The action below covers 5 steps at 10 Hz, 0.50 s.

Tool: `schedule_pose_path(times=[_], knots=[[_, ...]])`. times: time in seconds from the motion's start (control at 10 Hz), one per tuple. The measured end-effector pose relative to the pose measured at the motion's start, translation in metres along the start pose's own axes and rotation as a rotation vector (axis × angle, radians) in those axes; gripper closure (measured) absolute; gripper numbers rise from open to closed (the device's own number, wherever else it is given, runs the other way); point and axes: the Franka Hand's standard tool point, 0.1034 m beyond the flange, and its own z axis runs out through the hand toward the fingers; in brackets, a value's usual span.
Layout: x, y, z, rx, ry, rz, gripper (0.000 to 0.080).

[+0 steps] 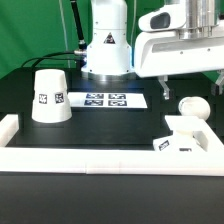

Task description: Assemble lamp

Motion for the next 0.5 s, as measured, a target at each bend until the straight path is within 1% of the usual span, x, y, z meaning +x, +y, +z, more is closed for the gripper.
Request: schedule_pose_path(times=[0.2, 0.3, 0.5], knots=[[-0.001, 0.0, 0.002, 0.0, -0.003, 0.004, 0.0101], [-0.007, -0.003, 0.007, -0.002, -0.007, 0.054, 0.0101], [-0.032, -0.026, 0.017, -0.002, -0.011, 0.061, 0.0101]])
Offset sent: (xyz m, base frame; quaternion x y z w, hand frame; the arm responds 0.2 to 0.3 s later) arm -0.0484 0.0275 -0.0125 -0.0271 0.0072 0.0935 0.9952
